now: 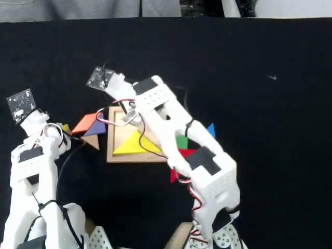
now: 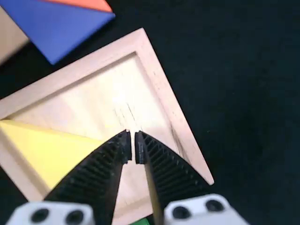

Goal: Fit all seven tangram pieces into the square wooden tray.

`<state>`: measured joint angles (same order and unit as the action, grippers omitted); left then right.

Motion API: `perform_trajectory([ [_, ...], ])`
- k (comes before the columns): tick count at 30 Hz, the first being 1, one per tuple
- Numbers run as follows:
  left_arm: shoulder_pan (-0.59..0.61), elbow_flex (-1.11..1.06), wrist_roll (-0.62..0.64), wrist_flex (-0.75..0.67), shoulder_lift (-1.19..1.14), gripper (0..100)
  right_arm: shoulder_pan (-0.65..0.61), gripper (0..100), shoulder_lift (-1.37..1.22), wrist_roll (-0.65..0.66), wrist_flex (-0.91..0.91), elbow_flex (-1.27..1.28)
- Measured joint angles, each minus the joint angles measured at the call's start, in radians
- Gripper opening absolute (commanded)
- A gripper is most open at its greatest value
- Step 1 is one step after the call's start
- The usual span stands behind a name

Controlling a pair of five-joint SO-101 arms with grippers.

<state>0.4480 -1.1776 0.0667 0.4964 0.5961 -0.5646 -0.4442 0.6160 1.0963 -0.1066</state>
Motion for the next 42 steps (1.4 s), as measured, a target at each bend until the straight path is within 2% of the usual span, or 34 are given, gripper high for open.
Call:
perform_trajectory([
  [8,0.000,0.000,0.000,-0.008,0.000,19,0.000,1.1,-0.091,0.000,0.011,0.005],
  [23,0.000,0.000,0.000,-0.008,0.000,19,-0.017,1.1,-0.038,-0.003,0.127,0.040],
  [29,0.000,0.000,0.000,-0.008,0.000,19,0.028,1.1,0.259,-0.002,0.144,0.061],
  [35,-0.014,0.000,0.000,-0.008,0.000,20,0.100,1.1,0.654,-0.002,0.207,0.221],
  [39,-0.078,-0.014,-0.008,-0.008,0.000,20,0.206,1.1,0.895,-0.009,0.201,0.422],
  [42,-0.141,-0.014,-0.095,-0.003,0.000,20,0.325,1.1,1.037,-0.051,0.150,0.588],
])
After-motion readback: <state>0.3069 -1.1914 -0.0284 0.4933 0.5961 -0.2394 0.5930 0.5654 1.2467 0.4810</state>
